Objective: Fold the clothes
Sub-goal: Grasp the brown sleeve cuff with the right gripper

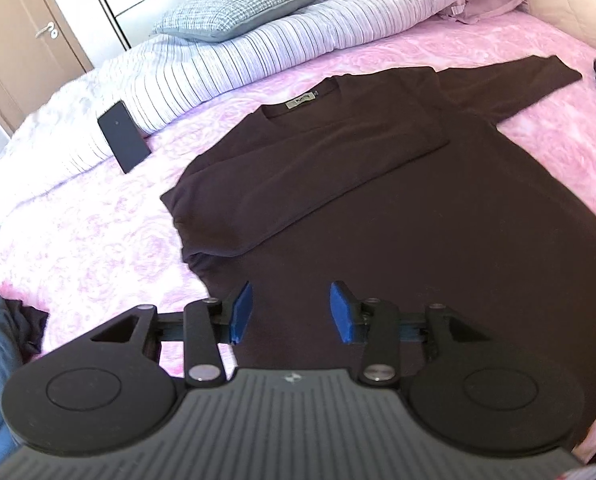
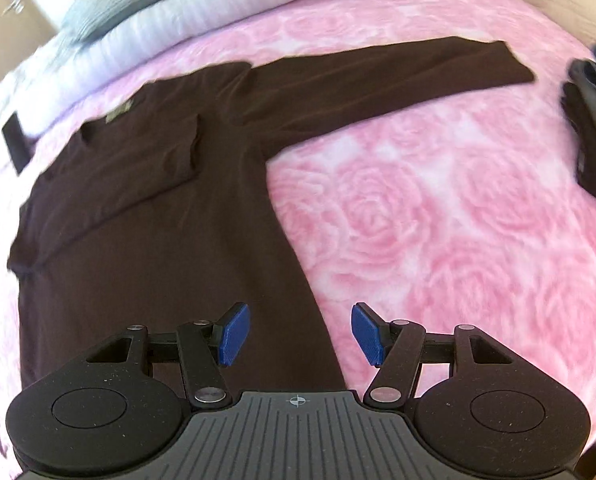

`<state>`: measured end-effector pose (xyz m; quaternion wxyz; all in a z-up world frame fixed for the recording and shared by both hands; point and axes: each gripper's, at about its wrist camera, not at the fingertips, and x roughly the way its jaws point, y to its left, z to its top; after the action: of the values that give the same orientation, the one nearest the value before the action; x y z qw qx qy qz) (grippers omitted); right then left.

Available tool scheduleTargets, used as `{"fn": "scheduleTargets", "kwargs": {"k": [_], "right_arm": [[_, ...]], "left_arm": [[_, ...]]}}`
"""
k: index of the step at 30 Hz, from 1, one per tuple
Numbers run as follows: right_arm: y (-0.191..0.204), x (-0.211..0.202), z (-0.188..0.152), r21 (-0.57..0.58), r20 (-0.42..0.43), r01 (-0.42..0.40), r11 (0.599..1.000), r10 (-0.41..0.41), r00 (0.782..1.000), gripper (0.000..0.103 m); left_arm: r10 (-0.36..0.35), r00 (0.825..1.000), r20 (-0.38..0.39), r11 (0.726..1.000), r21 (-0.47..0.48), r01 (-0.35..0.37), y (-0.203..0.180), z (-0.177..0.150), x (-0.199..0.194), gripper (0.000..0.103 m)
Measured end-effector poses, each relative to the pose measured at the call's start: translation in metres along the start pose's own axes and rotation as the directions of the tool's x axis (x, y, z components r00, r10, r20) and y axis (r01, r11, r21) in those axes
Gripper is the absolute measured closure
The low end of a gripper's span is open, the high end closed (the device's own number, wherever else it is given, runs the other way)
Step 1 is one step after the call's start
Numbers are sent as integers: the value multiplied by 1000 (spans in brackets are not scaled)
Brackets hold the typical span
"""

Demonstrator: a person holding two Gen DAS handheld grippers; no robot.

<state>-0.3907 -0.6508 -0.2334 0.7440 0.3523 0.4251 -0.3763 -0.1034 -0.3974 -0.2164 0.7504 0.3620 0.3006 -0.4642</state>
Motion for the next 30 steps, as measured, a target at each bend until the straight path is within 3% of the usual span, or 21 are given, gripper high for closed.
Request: {"fn": "scheduleTargets", "kwargs": {"k": [6, 15, 19, 23, 30], "right_arm": [[-35, -14, 21, 132, 97, -8, 991, -5, 995, 42], [-164, -20, 99, 240, 257, -8, 971, -56, 965, 42], [-232, 11, 146, 262, 277, -31, 965, -44, 960, 42], [-288, 46, 189, 297, 303, -60, 953, -35, 952, 42], [-330, 114, 238, 319, 298, -60, 946, -40, 954, 42]], "left_arm": [[6, 1000, -26, 999, 37, -5, -1, -8, -4, 65], [-2, 1000, -11, 989, 148, 4, -76, 57, 16, 63], [26, 1000, -15, 987, 157, -23, -128, 101, 29, 61], [4, 999, -37, 990, 141, 1, -173, 129, 44, 61], [-35, 996, -76, 993, 112, 43, -251, 178, 71, 60]]}}
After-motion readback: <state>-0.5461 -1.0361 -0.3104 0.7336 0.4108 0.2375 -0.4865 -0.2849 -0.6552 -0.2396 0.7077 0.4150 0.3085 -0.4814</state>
